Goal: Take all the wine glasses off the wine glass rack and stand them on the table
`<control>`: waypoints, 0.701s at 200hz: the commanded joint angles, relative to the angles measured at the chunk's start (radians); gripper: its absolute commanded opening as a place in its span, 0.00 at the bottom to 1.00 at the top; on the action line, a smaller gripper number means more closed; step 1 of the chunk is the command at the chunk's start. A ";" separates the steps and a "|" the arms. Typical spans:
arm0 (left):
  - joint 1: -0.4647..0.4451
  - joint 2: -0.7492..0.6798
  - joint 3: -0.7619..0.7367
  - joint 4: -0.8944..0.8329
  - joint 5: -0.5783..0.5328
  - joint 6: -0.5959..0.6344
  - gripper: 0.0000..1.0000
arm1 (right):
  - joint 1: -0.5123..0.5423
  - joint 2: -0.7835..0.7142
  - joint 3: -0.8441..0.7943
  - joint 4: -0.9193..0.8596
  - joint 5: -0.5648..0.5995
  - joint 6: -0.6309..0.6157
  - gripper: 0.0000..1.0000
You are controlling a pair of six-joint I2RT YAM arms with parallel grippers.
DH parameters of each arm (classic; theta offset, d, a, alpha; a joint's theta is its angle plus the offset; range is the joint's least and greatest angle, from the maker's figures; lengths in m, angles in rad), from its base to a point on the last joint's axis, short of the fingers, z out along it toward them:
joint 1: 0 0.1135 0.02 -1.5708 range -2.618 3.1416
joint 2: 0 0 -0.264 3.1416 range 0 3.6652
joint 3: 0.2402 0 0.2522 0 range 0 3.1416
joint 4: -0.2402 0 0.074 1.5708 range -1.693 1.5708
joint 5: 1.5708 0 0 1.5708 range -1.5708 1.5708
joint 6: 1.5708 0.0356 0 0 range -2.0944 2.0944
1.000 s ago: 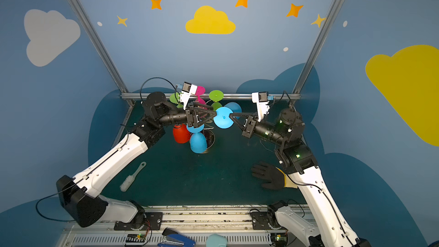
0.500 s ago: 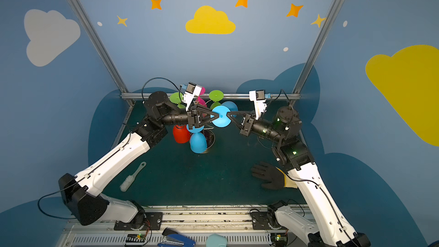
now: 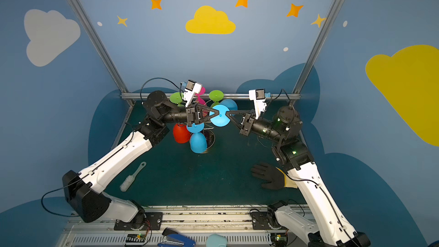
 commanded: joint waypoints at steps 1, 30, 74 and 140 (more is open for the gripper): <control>-0.007 -0.019 0.005 0.102 0.041 -0.039 0.03 | 0.003 -0.001 0.019 -0.016 0.019 -0.023 0.09; 0.004 -0.031 0.000 0.092 0.014 -0.051 0.03 | -0.005 -0.045 0.026 -0.091 0.094 -0.102 0.57; 0.038 -0.027 -0.002 0.091 -0.011 -0.127 0.03 | -0.014 -0.184 -0.054 -0.142 0.302 -0.304 0.74; 0.061 -0.010 0.024 0.094 0.014 -0.231 0.03 | -0.016 -0.287 -0.338 0.174 0.391 -0.716 0.88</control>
